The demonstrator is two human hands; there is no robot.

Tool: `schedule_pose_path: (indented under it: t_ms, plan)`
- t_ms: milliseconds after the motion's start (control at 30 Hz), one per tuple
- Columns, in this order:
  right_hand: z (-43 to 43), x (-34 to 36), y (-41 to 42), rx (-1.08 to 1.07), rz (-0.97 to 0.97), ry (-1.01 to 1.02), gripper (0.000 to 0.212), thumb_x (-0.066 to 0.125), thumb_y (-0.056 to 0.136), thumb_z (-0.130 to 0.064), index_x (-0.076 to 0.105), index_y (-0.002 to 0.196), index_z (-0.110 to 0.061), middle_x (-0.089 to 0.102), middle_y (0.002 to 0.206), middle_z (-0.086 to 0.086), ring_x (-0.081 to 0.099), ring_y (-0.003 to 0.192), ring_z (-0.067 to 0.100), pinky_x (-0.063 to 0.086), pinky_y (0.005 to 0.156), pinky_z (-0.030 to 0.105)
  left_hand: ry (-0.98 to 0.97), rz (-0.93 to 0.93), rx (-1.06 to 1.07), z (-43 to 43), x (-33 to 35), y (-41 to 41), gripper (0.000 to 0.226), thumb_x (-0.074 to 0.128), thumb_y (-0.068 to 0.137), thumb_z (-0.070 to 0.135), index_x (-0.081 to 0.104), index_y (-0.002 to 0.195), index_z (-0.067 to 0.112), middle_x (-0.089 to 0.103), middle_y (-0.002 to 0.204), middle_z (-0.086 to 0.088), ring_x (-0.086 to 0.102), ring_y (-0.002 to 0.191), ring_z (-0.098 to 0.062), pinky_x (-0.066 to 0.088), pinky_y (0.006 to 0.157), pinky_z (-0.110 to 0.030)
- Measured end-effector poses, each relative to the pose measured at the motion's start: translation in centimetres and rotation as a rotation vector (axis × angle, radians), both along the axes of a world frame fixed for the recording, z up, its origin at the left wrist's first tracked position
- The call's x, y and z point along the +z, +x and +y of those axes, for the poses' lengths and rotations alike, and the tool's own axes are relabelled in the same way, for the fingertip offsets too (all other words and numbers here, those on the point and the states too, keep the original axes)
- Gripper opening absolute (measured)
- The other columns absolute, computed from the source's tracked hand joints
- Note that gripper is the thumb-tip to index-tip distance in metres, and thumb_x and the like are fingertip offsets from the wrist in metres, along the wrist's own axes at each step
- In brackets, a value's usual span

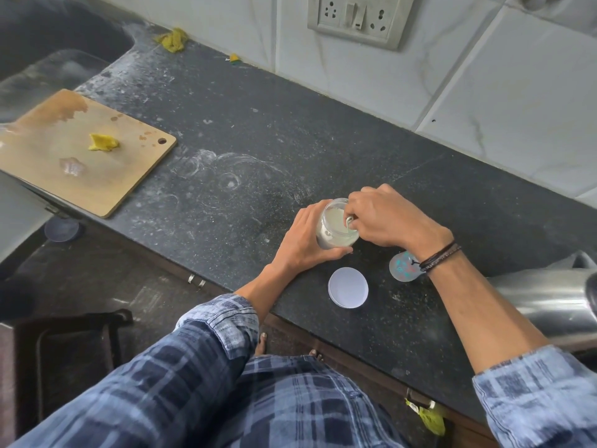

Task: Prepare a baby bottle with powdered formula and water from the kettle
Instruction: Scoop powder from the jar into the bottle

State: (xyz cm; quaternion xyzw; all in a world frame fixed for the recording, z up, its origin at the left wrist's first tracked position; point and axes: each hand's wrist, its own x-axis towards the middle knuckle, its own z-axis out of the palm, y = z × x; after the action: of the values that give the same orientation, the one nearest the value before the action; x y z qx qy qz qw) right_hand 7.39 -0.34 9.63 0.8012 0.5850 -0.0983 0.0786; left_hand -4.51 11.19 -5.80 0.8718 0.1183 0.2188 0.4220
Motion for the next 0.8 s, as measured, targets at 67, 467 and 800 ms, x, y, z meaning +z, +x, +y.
schedule_pose_path:
  t_ms: [67, 467, 800]
  plan:
    - [0.1, -0.1, 0.2, -0.037, 0.061, -0.007, 0.016, 0.057, 0.102, -0.022, 0.071, 0.096, -0.016, 0.051, 0.090, -0.008, 0.056, 0.099, 0.023, 0.037, 0.096, 0.045, -0.004, 0.007, 0.001, 0.0, 0.0, 0.0, 0.096, 0.090, 0.067, 0.055, 0.046, 0.145, 0.021, 0.054, 0.138, 0.007, 0.051, 0.126, -0.014, 0.033, 0.109, -0.023]
    - [-0.5, -0.4, 1.1, -0.395, 0.435, 0.156, 0.010, 0.070, 0.096, -0.019, 0.079, 0.101, -0.018, 0.074, 0.091, -0.003, 0.066, 0.080, 0.012, 0.050, 0.077, 0.038, -0.009, 0.036, 0.006, 0.1, 0.0, 0.1, 0.095, 0.086, 0.066, 0.062, 0.043, 0.145, 0.030, 0.051, 0.140, 0.015, 0.048, 0.126, -0.011, 0.033, 0.106, -0.019]
    - [-1.0, -1.9, 1.4, -0.630, 0.634, 0.407, 0.017, 0.072, 0.089, -0.013, 0.082, 0.076, -0.009, 0.075, 0.077, -0.017, 0.067, 0.081, -0.001, 0.049, 0.081, 0.033, 0.009, 0.031, 0.021, 0.0, -0.3, 0.2, 0.094, 0.085, 0.066, 0.064, 0.043, 0.144, 0.033, 0.050, 0.139, 0.019, 0.048, 0.125, -0.008, 0.033, 0.106, -0.018]
